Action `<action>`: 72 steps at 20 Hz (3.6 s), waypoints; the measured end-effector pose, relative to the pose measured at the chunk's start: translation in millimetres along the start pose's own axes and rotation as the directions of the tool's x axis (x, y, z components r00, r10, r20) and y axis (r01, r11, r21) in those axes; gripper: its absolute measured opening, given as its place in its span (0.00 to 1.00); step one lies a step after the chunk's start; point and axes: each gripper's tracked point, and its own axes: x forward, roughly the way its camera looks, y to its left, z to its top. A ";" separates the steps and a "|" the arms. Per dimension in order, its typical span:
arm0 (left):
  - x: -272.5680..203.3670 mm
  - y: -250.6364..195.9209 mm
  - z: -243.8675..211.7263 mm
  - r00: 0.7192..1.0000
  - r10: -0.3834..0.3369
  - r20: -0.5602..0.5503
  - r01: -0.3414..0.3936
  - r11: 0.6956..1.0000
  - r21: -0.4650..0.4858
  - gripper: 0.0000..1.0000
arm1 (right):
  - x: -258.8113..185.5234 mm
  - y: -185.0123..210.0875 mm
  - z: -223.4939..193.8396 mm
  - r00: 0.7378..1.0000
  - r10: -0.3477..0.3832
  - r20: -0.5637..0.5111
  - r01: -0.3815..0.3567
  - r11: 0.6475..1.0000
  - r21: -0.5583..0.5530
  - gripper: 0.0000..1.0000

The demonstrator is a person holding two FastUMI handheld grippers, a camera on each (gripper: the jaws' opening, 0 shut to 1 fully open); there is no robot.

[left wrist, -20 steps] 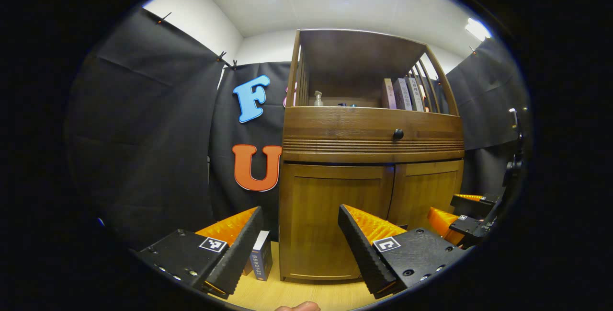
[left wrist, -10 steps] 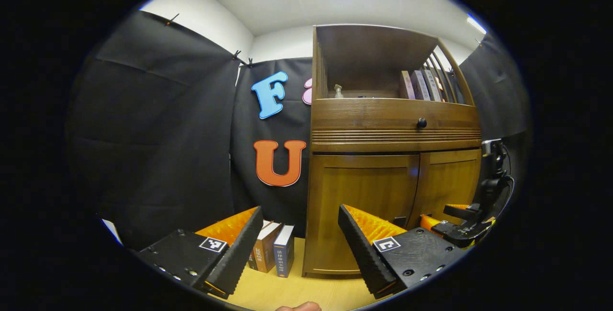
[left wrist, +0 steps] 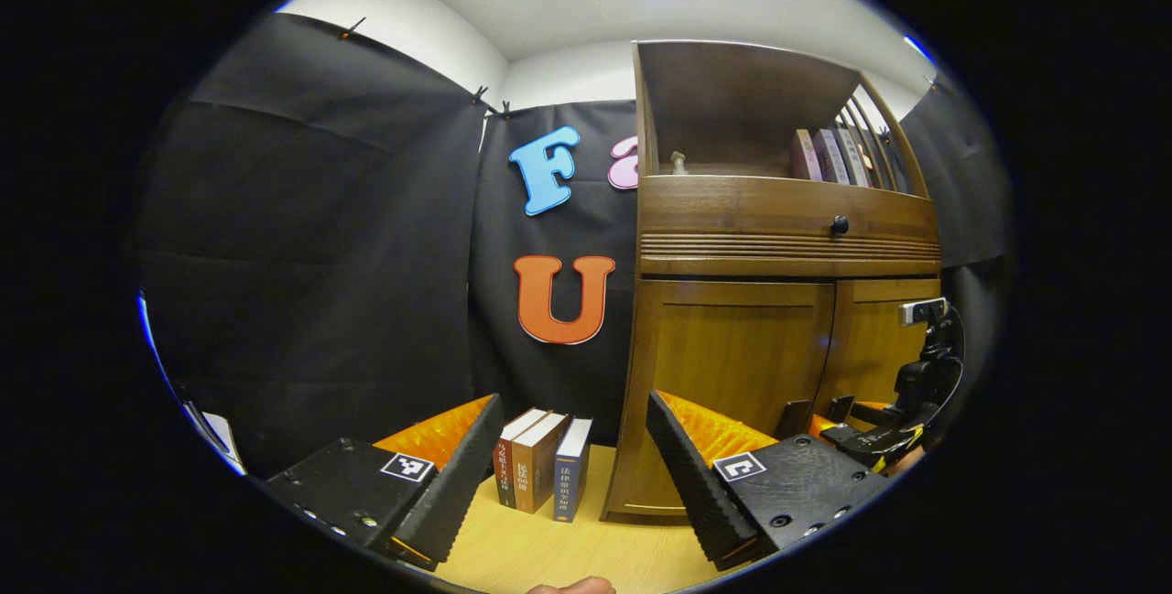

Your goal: Open the right door of the double-door shoe cabinet with the right hand, and open the left door with the left hand.

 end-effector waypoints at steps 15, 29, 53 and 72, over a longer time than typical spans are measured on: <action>-19.9 11.5 -3.0 0.999 0.040 -0.029 -0.041 0.999 -0.009 1.00 | -5.6 -35.1 3.7 0.996 0.001 -0.093 0.006 0.997 0.076 0.34; -6.9 -61.6 2.8 0.992 -0.125 -0.019 0.125 0.992 -0.020 0.95 | -102.2 -55.3 -22.6 0.991 0.088 -0.098 -0.082 0.995 0.062 0.28; 14.6 -211.0 -29.2 0.918 -0.384 -0.098 0.381 0.923 -0.043 0.95 | -209.2 -140.9 -49.4 0.993 0.013 -0.115 -0.002 0.995 0.100 0.22; 13.6 -319.4 -42.7 0.854 -0.503 -0.133 0.504 0.863 -0.030 0.94 | -261.3 -248.1 -82.0 0.969 -0.144 -0.201 0.172 0.976 0.131 0.09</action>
